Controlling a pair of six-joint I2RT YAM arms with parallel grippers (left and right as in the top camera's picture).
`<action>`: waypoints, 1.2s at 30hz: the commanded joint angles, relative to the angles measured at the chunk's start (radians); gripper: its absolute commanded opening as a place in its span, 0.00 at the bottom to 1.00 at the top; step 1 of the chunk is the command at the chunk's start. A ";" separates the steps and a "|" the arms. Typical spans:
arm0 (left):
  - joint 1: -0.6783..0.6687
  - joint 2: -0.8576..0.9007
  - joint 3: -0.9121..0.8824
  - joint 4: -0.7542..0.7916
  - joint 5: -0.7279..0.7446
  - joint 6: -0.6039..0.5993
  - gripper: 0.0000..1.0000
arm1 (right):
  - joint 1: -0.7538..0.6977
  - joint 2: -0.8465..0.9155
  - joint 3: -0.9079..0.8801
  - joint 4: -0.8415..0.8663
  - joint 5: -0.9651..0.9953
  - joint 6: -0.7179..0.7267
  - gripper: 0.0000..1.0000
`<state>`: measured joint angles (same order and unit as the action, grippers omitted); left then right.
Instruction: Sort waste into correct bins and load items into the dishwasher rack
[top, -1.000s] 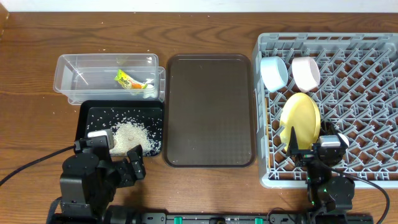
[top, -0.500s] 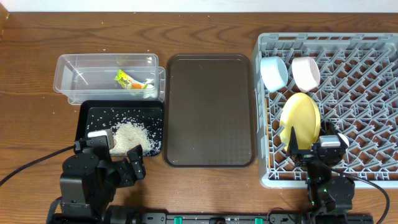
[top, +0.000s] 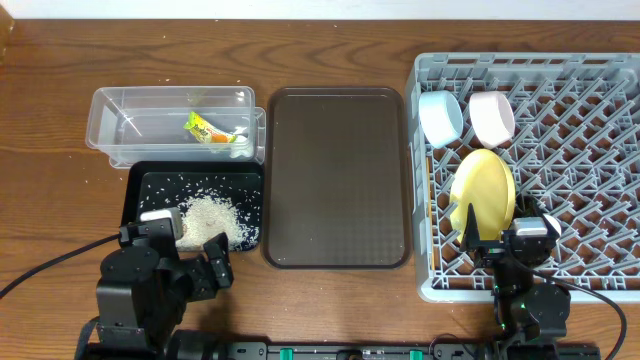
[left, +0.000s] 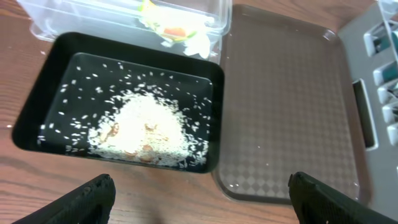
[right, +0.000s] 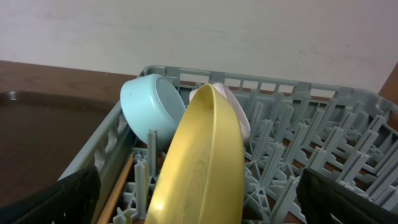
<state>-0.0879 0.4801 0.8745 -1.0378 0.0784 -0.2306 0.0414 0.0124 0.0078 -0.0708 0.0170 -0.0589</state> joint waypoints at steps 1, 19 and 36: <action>0.000 -0.049 -0.039 0.016 -0.070 0.012 0.92 | -0.015 -0.005 -0.002 -0.003 -0.010 -0.006 0.99; 0.006 -0.478 -0.687 0.740 -0.099 0.018 0.92 | -0.015 -0.005 -0.002 -0.003 -0.010 -0.006 0.99; 0.006 -0.478 -0.871 0.968 -0.053 0.114 0.92 | -0.015 -0.005 -0.002 -0.003 -0.010 -0.006 0.99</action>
<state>-0.0860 0.0101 0.0154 -0.0216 0.0196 -0.1349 0.0414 0.0124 0.0078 -0.0708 0.0143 -0.0589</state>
